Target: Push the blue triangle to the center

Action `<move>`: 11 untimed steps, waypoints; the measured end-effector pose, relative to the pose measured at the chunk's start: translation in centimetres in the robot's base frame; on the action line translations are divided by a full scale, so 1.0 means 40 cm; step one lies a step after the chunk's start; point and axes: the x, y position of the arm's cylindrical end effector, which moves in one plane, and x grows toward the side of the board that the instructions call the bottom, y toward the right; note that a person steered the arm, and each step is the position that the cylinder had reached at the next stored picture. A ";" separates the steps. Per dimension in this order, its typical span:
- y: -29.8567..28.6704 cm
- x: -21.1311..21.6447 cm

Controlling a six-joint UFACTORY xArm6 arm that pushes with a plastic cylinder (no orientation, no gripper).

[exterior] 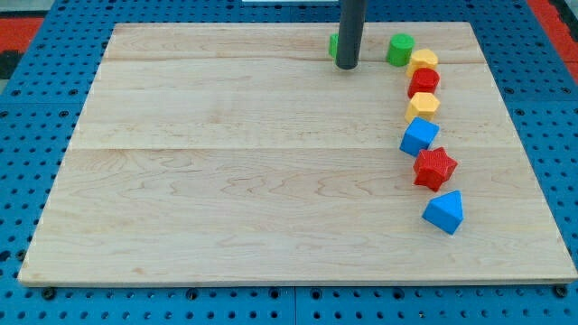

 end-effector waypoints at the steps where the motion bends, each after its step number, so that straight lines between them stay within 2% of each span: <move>1: 0.000 0.010; 4: 0.013 0.010; 5: 0.013 0.055; 7: -0.174 0.467; 8: -0.094 0.696; 9: 0.093 0.818; 10: 0.288 0.815; 11: 0.357 0.738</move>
